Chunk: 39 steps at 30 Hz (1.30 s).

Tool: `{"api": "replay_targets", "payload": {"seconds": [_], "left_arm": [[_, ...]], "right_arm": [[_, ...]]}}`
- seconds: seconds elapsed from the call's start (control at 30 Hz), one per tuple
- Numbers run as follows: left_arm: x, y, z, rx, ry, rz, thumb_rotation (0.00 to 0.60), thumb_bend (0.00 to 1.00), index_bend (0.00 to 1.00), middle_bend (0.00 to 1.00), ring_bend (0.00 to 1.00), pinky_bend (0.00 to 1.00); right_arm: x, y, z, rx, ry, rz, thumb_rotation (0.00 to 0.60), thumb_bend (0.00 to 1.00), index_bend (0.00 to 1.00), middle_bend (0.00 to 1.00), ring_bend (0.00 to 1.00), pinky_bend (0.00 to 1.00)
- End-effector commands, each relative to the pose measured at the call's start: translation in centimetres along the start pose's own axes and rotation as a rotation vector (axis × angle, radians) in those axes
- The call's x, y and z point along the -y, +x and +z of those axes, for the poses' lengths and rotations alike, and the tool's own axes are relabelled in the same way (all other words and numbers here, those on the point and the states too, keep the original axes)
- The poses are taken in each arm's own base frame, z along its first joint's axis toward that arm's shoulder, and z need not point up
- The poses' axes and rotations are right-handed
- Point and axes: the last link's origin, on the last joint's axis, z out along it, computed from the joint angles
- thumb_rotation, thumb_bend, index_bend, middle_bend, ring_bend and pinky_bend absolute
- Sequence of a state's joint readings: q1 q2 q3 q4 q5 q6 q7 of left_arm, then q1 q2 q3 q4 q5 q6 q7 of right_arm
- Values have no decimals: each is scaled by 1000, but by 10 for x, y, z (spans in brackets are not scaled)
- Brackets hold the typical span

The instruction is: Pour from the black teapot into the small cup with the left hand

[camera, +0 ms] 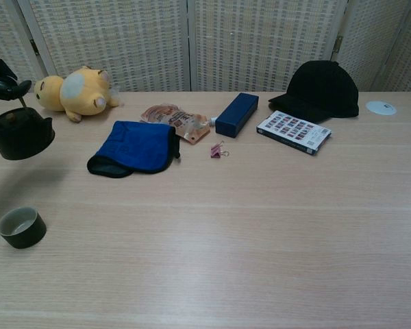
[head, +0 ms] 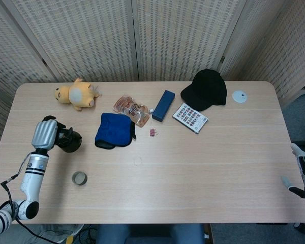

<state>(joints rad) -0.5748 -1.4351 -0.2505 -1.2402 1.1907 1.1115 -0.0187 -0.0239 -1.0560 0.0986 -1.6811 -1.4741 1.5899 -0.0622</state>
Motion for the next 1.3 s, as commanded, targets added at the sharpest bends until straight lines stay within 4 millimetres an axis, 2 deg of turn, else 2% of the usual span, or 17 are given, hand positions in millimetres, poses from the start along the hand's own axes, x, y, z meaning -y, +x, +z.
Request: {"api": "replay_targets", "payload": {"seconds": [0.03, 0.3, 0.47, 0.9, 1.3], "left_arm": [[2, 3, -5, 6, -6, 4, 362, 469, 1000, 1000, 966, 241], [3, 12, -24, 33, -40, 29, 365, 469, 1000, 1000, 961, 272], [2, 15, -39, 58, -74, 49, 391, 469, 1000, 1000, 958, 276], [0, 8, -71, 107, -144, 108, 366, 469, 1000, 1000, 957, 278], [7, 4, -94, 87, -192, 216, 369, 469, 1000, 1000, 952, 277]], "right_arm": [[1, -1, 1, 3, 4, -1, 600, 160, 162, 277, 159, 180], [6, -4, 4, 16, 22, -1, 600, 160, 162, 277, 159, 180], [8, -6, 5, 25, 28, -4, 600, 160, 162, 277, 159, 180], [9, -8, 6, 38, 35, -6, 600, 160, 162, 277, 159, 180], [14, 6, 14, -4, 48, -17, 600, 160, 162, 277, 159, 180]]}}
